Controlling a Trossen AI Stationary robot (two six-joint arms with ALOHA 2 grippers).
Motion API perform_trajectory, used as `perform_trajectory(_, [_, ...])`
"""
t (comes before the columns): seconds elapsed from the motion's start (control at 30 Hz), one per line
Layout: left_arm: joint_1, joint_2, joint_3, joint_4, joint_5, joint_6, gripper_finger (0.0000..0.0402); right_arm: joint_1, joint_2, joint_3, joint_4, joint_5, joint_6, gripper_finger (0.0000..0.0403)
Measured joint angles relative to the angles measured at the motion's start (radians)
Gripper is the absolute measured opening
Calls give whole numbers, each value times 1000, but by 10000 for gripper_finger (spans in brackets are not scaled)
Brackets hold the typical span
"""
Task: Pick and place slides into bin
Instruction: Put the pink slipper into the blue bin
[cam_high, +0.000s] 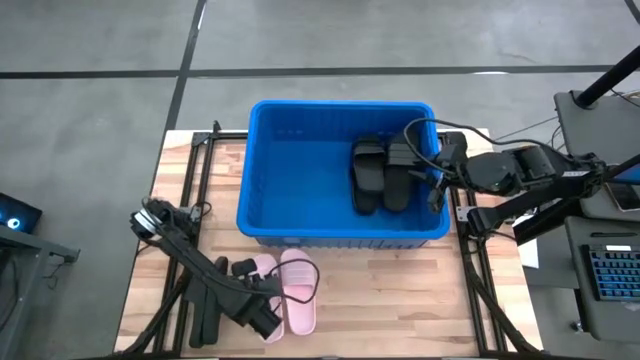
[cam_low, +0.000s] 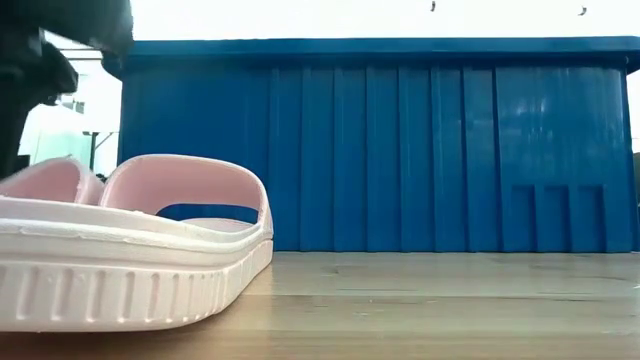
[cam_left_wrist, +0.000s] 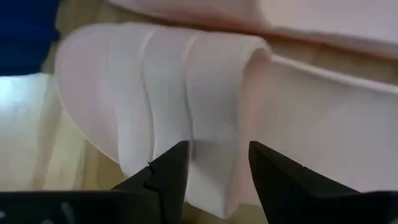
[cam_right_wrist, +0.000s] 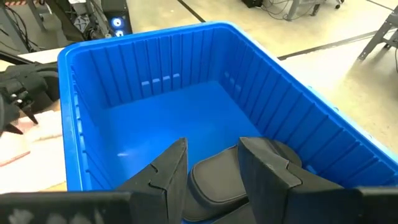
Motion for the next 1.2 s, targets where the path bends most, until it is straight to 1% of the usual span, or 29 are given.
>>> perform_trajectory(0.07, [-12,-9,24,0,-48,23,154,0,-3,0,0,0,0,132])
perform_trajectory(0.23, [-33,-28,78,21,-114,131,154,0,-7,0,0,0,4,132])
perform_trajectory(0.3, [-35,-30,76,38,-102,129,154,0,-7,0,0,0,6,132])
perform_trajectory(0.43, [-27,-34,71,43,7,107,154,0,-6,0,0,0,6,132])
perform_trajectory(0.6, [-22,-34,62,41,16,105,154,0,-7,0,-1,0,5,132])
perform_trajectory(0.73, [-22,-32,60,39,-19,105,154,0,-7,0,-1,0,5,132])
perform_trajectory(0.87, [-21,-31,47,37,-114,74,154,0,-6,-3,-2,0,6,132])
perform_trajectory(0.93, [-21,-31,43,34,-143,60,154,0,-6,-4,-2,0,6,132])
perform_trajectory(1.2, [-22,-26,42,1,-157,56,154,0,-6,-9,-2,0,6,132])
